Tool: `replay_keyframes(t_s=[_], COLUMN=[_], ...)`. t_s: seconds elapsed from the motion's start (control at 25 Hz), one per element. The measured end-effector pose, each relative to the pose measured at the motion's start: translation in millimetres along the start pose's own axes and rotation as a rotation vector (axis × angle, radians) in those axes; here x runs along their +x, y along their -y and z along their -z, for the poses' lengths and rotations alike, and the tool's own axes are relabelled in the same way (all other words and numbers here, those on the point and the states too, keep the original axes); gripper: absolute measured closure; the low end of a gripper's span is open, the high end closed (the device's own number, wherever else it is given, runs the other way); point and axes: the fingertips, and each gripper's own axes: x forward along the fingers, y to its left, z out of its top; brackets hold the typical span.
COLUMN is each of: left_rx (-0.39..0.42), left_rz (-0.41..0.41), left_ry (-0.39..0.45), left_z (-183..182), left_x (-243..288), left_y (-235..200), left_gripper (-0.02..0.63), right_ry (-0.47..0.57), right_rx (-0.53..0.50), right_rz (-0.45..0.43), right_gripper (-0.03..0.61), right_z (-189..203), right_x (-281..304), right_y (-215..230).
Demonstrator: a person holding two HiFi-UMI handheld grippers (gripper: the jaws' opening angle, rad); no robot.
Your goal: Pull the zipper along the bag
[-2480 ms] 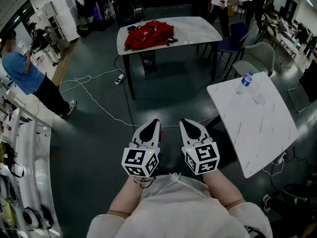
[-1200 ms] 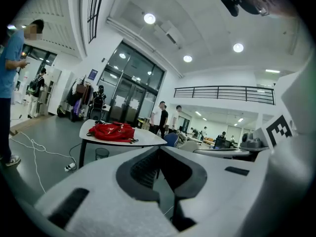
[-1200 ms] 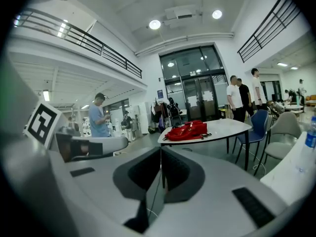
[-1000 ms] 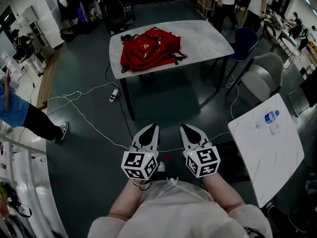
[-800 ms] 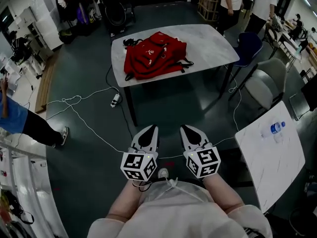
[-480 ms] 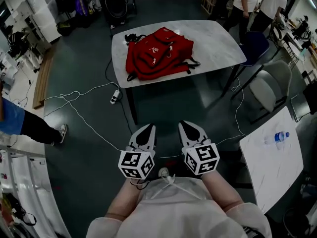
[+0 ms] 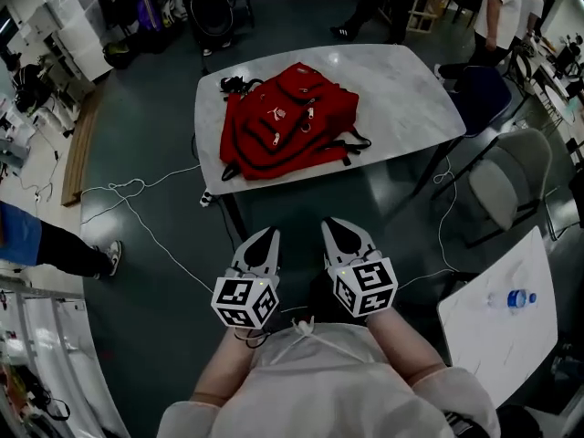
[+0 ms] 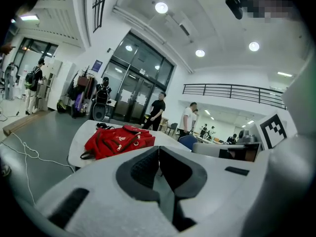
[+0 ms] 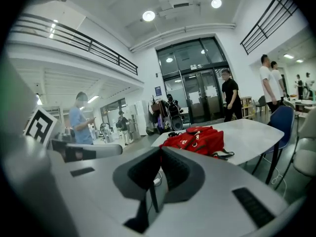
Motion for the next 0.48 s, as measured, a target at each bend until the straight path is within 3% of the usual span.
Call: replay_keyframes(t_s=[0.48], left_rx=[0.016], left_rz=[-0.063], left_ry=[0.003], left_z=[-70.7], left_x=[220.3], left_y=[-10.5], left_gripper=[0.594], right_ry=[-0.026], right_rx=[-0.022], right_rz=[-0.098], right_gripper=[0.551], right_z=[-79.1], right_x=[132.9], right_y=[159.7])
